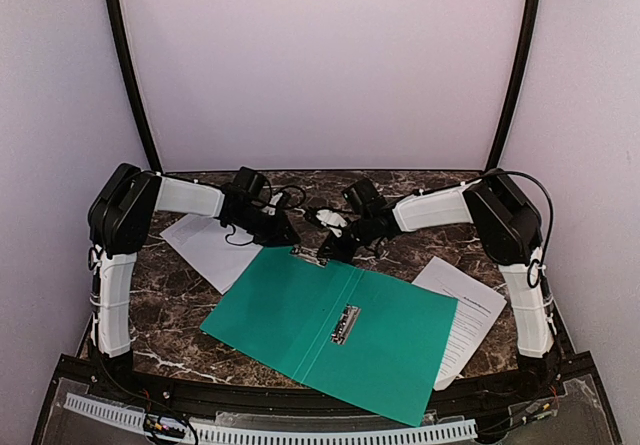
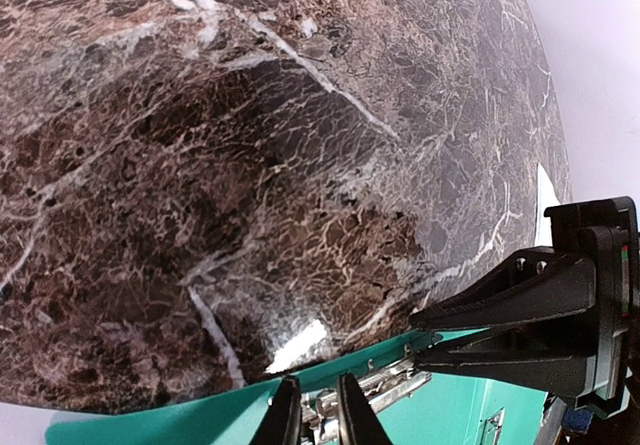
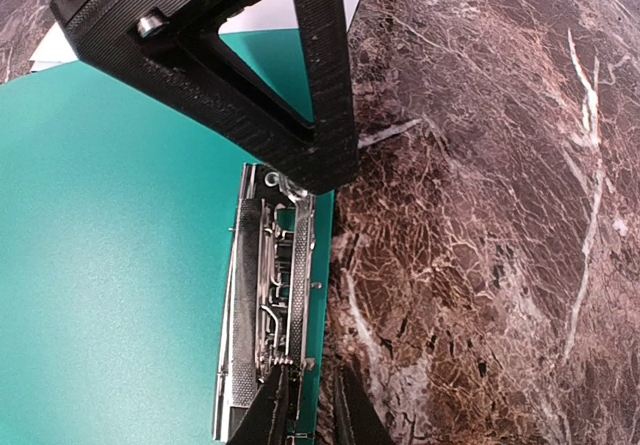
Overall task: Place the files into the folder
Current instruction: Open the spring clip on the folder.
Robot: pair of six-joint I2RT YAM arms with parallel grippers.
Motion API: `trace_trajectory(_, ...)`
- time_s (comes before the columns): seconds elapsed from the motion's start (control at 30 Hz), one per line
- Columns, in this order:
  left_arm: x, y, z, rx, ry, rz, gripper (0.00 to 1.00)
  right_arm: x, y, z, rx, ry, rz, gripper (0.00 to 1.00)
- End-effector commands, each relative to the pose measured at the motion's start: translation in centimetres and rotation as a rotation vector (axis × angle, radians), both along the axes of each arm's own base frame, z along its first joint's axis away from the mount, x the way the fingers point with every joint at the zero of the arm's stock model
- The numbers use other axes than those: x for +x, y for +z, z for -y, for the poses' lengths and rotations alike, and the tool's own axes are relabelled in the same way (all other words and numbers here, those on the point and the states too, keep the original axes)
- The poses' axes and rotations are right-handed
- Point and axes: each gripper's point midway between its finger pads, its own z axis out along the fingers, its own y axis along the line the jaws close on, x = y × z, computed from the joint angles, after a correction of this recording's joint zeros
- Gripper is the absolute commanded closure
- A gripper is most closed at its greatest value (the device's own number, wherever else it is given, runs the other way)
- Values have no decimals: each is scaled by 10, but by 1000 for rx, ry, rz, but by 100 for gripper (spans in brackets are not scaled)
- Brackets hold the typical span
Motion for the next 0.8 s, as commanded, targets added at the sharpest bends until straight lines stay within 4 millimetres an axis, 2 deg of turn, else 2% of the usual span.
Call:
trace_trajectory(0.0, -13, -7, -1, 21, -26, -34, 87, -21, -39, 19, -110, -6, -104, 84)
trace_trajectory(0.27, -20, -14, -6, 52, -29, -53, 90, -22, -41, 20, -113, -8, -109, 85)
trace_trajectory(0.5, -19, -17, -9, 66, -11, -50, 99, -21, -40, 19, -112, -9, -107, 84)
trace_trajectory(0.67, -21, -23, -13, 88, 2, -64, 99, -19, -32, 16, -94, -11, -107, 75)
trace_trajectory(0.77, -23, -26, -15, 94, 8, -73, 99, -17, -21, 12, -59, -12, -114, 65)
